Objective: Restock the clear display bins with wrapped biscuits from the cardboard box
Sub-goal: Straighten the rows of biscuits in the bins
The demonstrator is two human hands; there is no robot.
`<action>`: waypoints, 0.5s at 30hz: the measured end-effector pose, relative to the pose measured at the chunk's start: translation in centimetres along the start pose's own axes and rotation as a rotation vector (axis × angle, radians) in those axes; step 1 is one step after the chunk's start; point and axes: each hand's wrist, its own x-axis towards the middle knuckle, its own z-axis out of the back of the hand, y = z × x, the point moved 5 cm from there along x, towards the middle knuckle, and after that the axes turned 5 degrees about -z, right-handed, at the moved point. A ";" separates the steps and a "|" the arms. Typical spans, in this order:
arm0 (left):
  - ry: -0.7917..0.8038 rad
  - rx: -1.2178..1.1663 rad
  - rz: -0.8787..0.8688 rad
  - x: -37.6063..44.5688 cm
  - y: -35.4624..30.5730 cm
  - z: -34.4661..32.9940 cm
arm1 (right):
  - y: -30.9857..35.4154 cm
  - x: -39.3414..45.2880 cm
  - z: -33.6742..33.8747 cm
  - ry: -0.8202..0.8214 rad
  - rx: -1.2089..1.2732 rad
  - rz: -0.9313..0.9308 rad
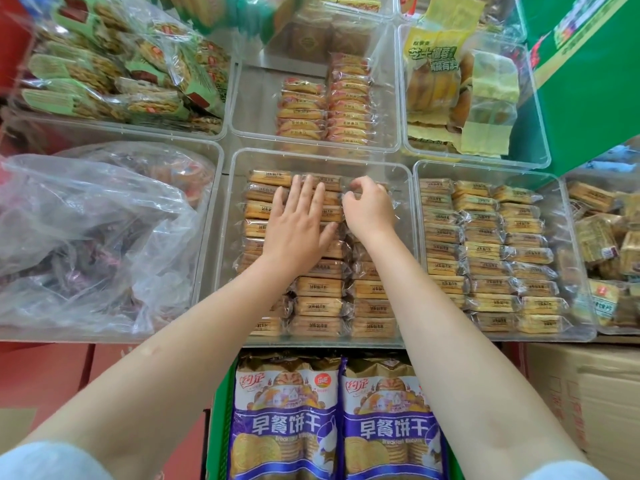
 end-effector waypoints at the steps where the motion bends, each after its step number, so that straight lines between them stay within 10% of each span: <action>1: 0.022 0.018 0.000 0.3 0.2 -0.3 | -0.1 0.0 -0.1 0.004 -0.010 -0.008; 15: -0.002 -0.003 0.005 0.3 0.3 -0.6 | 0.3 -0.1 -0.8 0.171 -0.195 0.033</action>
